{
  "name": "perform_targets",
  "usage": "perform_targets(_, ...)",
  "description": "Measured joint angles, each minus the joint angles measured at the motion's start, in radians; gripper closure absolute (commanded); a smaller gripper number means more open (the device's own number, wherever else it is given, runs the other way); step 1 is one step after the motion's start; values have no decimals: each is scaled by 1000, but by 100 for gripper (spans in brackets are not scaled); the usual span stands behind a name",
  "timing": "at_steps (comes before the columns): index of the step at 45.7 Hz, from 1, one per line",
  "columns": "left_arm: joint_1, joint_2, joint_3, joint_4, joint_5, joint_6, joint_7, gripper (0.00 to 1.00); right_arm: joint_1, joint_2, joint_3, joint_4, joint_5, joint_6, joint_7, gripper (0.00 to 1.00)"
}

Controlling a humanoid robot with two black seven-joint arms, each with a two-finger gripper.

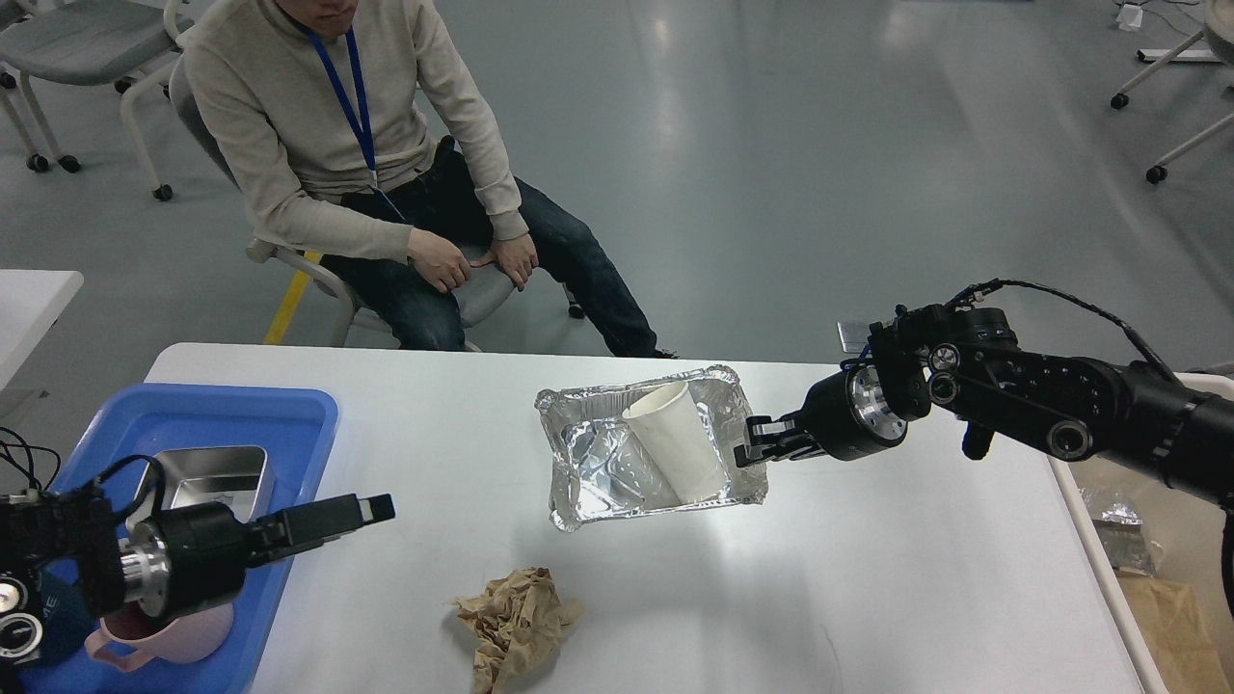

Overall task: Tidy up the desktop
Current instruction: 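Reach the left gripper to the crumpled brown paper and grasp it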

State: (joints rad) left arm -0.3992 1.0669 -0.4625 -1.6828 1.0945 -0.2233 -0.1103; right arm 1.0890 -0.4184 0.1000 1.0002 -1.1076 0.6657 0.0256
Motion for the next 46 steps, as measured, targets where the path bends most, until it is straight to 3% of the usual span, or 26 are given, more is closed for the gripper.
perform_targets(13, 7, -120, 75, 77, 13, 10, 51, 4, -3, -7, 10, 5, 0, -1, 0, 100)
perform_targets(46, 89, -383, 91, 294, -1, 28, 52, 4, -27, -12, 33, 14, 0, -2, 0, 100)
